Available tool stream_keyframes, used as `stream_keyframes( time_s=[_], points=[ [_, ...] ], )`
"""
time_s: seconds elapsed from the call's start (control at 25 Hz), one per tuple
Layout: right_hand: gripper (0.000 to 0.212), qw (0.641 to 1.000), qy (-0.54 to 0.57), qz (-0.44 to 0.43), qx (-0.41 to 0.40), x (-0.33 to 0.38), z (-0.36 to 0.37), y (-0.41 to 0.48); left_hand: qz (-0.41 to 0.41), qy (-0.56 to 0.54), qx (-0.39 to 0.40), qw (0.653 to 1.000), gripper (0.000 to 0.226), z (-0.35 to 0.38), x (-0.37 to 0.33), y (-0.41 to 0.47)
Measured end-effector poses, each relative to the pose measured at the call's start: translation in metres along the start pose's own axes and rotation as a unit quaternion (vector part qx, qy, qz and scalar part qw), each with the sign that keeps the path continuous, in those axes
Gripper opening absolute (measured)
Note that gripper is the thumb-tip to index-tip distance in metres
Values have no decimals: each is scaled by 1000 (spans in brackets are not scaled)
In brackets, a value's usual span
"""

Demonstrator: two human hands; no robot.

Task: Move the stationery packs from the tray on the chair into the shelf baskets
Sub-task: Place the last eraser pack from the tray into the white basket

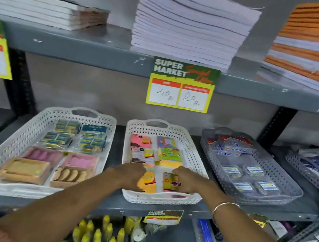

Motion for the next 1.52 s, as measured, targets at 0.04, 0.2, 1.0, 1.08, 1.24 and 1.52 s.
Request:
stream_keyframes(
  time_s=[0.04,0.2,1.0,1.08,1.24,1.52],
  points=[
    [54,1000,-14,-4,10,-1,4,3,-9,1,16,1000,60,6,0,5],
    [54,999,-32,-34,17,-5,5,9,-34,4,36,999,51,12,-2,14],
    [44,957,198,41,-206,-151,-98,-66,-19,0,-207,978,44,-95,-95,63],
    [36,965,162,77,-190,-207,-93,-80,7,-23,-224,974,38,-108,-141,95],
    [41,986,69,93,-123,-296,-61,-93,21,-30,-183,982,34,-108,-220,161],
    [54,998,9,34,-57,-349,-5,-63,-38,-9,-32,999,33,-58,-263,211]
  ],
)
Point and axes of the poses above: each hand's wrist, its own y-axis towards the middle knuckle, its own z-axis out of the palm, x = y × z, the point moved 7 cm from there along y, towards the middle knuckle, and after that the axes turned 4 degrees about z, right-handed, at the moved point
